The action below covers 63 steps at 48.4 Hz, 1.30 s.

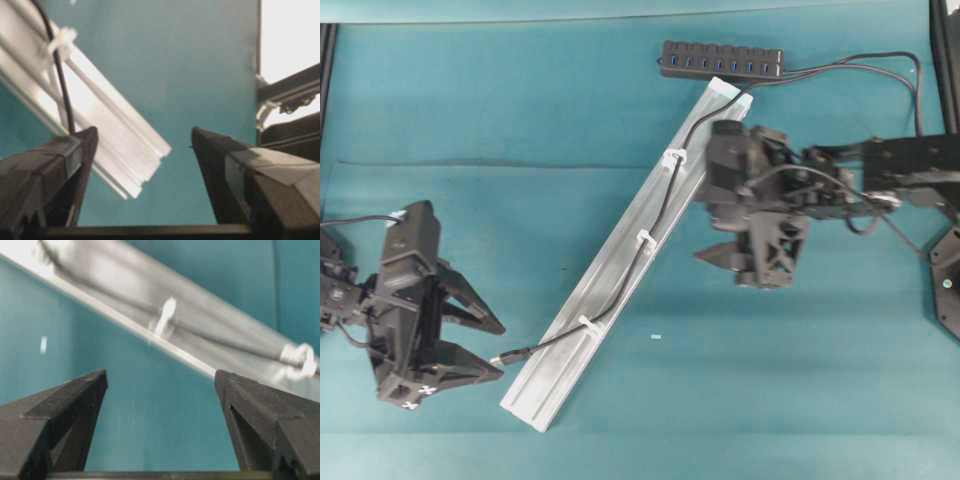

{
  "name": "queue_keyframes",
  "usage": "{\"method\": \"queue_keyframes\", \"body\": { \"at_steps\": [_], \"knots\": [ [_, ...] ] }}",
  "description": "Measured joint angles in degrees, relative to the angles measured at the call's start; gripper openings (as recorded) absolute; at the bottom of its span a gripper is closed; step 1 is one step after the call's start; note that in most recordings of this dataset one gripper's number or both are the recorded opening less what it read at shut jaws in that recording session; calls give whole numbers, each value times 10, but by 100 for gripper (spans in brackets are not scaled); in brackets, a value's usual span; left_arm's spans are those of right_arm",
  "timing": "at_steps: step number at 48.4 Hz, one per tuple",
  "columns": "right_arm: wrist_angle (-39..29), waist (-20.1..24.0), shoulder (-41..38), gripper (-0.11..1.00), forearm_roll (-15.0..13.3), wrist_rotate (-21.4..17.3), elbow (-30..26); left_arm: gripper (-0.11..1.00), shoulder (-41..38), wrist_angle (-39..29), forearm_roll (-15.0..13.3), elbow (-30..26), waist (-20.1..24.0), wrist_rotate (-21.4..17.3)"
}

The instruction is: Pass the USB cable through three rings with both arms.

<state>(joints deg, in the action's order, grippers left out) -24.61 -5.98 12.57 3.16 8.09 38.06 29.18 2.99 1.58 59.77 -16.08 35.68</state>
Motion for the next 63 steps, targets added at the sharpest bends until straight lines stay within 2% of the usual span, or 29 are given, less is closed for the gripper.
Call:
{"method": "queue_keyframes", "body": {
  "at_steps": [5, 16, 21, 28, 34, 41, 48, 63],
  "knots": [
    [3, 3, 18, 88, 1, 0, 16, 85, 16, 0, 0, 0, 0, -32],
    [26, 4, 61, 87, 1, -10, 32, 84, 55, -1, 0, -8, 1, -156],
    [40, 4, 82, 87, 2, -12, 40, 84, 76, -1, 0, -8, 7, -186],
    [61, 4, 112, 87, 2, -19, 51, 84, 115, -1, 0, -8, 31, -198],
    [91, 4, 134, 87, 3, -45, 60, 84, 147, -1, 0, -8, 46, -207],
    [143, 4, 153, 87, 3, -68, 77, 84, 185, -1, 0, -8, 58, -237],
    [191, 4, 175, 87, 3, -70, 91, 84, 221, -1, 0, -8, 67, -260],
    [248, 8, 226, 87, 3, -73, 118, 84, 270, -1, 0, -11, 68, -263]
  ]
}}
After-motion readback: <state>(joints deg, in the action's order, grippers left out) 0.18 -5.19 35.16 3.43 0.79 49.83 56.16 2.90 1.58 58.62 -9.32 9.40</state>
